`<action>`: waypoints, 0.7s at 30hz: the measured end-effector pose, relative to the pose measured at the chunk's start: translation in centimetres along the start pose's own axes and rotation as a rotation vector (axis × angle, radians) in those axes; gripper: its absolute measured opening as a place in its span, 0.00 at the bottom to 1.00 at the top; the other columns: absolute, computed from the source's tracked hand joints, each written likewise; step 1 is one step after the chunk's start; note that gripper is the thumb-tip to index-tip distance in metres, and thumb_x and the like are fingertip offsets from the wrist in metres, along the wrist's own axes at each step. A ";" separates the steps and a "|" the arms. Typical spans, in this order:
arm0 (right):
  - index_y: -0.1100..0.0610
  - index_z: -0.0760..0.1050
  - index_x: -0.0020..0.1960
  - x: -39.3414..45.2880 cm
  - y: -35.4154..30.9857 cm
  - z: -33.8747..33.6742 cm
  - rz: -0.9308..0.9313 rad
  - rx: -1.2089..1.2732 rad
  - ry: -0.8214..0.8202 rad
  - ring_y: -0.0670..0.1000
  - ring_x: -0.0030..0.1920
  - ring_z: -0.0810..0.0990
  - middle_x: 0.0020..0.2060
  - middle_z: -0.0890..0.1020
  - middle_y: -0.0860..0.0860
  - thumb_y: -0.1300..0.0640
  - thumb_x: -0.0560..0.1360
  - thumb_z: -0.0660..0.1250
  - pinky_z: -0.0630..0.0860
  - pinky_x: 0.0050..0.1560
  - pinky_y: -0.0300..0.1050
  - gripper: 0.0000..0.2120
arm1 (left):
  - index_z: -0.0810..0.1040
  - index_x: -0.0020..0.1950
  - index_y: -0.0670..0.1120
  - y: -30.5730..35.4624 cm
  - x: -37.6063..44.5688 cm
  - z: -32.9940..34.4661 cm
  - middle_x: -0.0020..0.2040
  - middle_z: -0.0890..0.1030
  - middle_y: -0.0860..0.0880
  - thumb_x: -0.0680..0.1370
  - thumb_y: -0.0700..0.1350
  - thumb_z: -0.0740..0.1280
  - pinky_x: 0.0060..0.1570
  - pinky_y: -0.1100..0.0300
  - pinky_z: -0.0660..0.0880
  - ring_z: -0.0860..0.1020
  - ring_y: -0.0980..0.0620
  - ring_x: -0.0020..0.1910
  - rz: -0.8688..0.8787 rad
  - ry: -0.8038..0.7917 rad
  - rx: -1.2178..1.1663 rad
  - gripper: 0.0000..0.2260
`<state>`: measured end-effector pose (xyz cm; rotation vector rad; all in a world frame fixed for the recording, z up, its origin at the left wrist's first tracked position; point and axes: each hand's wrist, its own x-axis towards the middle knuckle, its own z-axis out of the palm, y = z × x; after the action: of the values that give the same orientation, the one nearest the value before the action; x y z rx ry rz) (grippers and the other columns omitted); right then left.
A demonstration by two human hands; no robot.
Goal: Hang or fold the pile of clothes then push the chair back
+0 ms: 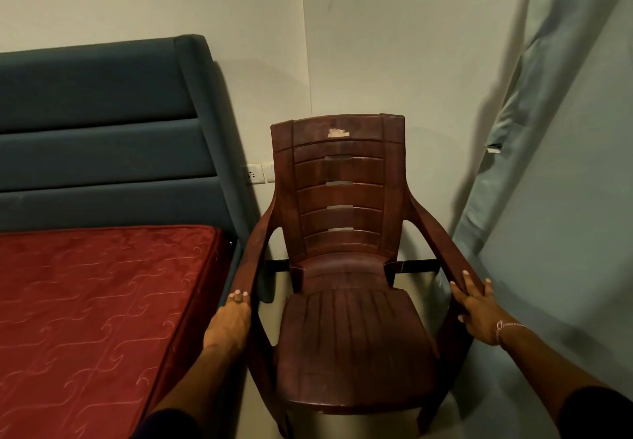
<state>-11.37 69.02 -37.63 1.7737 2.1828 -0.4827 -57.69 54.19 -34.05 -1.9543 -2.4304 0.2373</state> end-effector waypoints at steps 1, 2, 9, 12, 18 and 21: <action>0.56 0.36 0.81 0.1 -0.2 -0.2 -0.001 -0.002 -0.001 0.71 0.76 0.32 0.79 0.33 0.59 0.56 0.83 0.61 0.39 0.76 0.62 0.38 | 0.46 0.81 0.39 -0.2 0.2 0.1 0.81 0.53 0.41 0.84 0.36 0.51 0.72 0.58 0.64 0.58 0.48 0.79 -0.004 0.000 -0.008 0.26; 0.56 0.36 0.81 0.5 -0.3 -0.2 -0.002 0.003 0.001 0.71 0.76 0.32 0.79 0.33 0.59 0.56 0.83 0.61 0.39 0.76 0.63 0.39 | 0.46 0.81 0.39 -0.4 0.6 0.2 0.81 0.54 0.41 0.84 0.36 0.51 0.72 0.57 0.64 0.59 0.48 0.79 -0.006 -0.002 -0.014 0.25; 0.53 0.38 0.82 2.3 -1.1 -0.9 0.009 -0.005 -0.012 0.70 0.76 0.33 0.79 0.33 0.58 0.54 0.83 0.62 0.40 0.76 0.63 0.39 | 0.46 0.81 0.39 -1.5 2.3 0.3 0.81 0.53 0.42 0.85 0.38 0.51 0.74 0.58 0.62 0.58 0.49 0.79 0.012 -0.005 0.011 0.25; 0.52 0.40 0.82 3.2 -0.9 -1.0 0.017 0.024 -0.013 0.69 0.77 0.34 0.79 0.33 0.59 0.51 0.82 0.63 0.41 0.78 0.64 0.39 | 0.49 0.81 0.40 -1.7 2.7 0.5 0.81 0.55 0.42 0.84 0.37 0.52 0.73 0.58 0.64 0.61 0.50 0.78 -0.003 -0.004 -0.005 0.25; 0.49 0.45 0.82 1.5 -3.5 -3.2 0.080 0.053 -0.058 0.67 0.79 0.37 0.80 0.35 0.57 0.43 0.80 0.65 0.49 0.75 0.70 0.40 | 0.60 0.77 0.41 -1.5 3.6 -0.9 0.75 0.66 0.43 0.83 0.39 0.56 0.69 0.57 0.69 0.69 0.48 0.72 -0.021 -0.059 -0.083 0.22; 0.50 0.47 0.82 0.6 -5.8 -4.6 0.052 0.039 0.048 0.61 0.80 0.40 0.81 0.39 0.55 0.42 0.79 0.65 0.50 0.74 0.73 0.40 | 0.55 0.80 0.40 -0.5 3.5 -2.9 0.80 0.60 0.43 0.83 0.39 0.59 0.75 0.55 0.59 0.59 0.46 0.79 0.038 -0.124 -0.090 0.26</action>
<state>-17.22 70.41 -33.28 1.8762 2.1670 -0.4790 -58.65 57.78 -31.43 -2.0849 -2.5232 0.2614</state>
